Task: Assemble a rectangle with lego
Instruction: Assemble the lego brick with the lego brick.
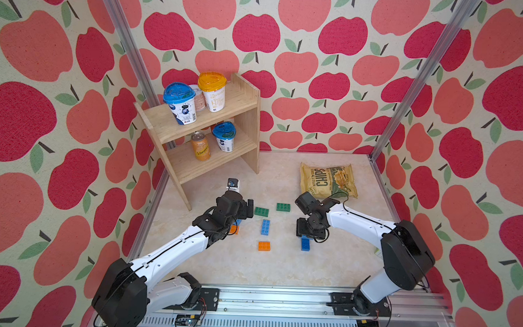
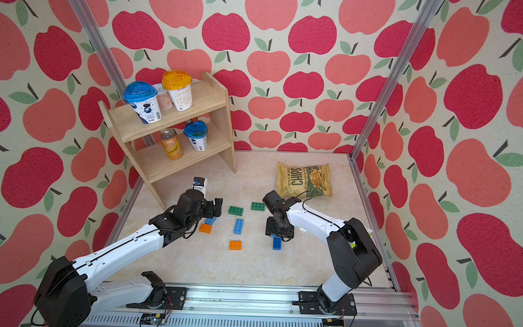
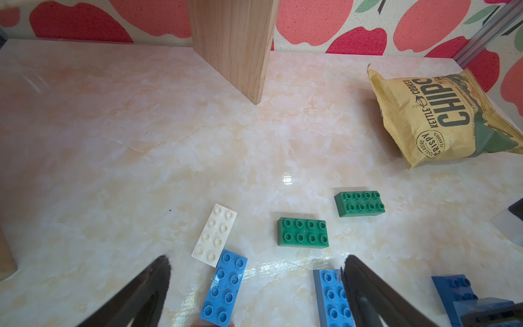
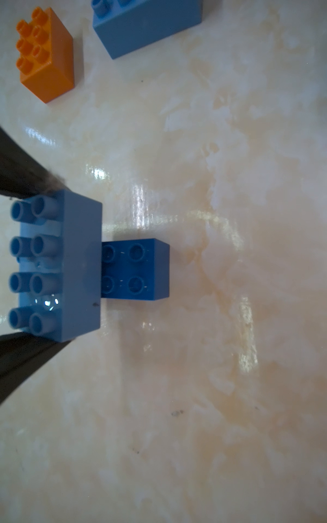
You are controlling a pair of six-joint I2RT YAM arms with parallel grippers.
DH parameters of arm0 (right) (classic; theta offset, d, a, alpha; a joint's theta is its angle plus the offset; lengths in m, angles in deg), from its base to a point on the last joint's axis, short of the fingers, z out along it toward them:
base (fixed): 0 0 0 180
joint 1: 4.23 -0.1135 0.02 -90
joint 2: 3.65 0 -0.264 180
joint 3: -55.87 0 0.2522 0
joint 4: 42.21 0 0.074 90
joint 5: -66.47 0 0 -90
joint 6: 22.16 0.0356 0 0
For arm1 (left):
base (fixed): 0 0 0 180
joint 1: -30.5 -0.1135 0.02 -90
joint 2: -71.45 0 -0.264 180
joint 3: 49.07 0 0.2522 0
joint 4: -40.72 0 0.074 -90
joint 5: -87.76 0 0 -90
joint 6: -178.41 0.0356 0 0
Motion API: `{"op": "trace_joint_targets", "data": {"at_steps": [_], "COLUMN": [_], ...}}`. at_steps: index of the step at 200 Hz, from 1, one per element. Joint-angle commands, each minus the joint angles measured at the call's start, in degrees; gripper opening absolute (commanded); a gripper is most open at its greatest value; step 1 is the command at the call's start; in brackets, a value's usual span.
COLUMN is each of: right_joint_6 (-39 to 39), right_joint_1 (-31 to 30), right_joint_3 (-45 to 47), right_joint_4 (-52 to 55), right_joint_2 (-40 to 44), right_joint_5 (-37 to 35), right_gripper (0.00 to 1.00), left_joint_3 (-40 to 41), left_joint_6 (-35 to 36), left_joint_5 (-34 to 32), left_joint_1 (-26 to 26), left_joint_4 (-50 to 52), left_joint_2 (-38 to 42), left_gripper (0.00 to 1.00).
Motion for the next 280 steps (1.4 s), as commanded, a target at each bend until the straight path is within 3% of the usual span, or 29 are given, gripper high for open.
{"op": "trace_joint_targets", "data": {"at_steps": [1,280], "right_joint_6": [-1.1,-0.1], "right_joint_1": [0.0,-0.3], "right_joint_3": [0.7,2.0], "right_joint_4": [2.0,1.9], "right_joint_2": [1.2,-3.4], "right_joint_5": [0.4,0.2], "right_gripper": [0.33,0.28], "left_joint_3": [-1.5,-1.3], "left_joint_6": [-0.1,0.2], "left_joint_5": [-0.1,-0.4], "left_joint_1": [-0.3,-0.3], "left_joint_4": [-0.7,-0.6], "left_joint_2": [-0.7,-0.6], "left_gripper": [0.98,0.97]}}
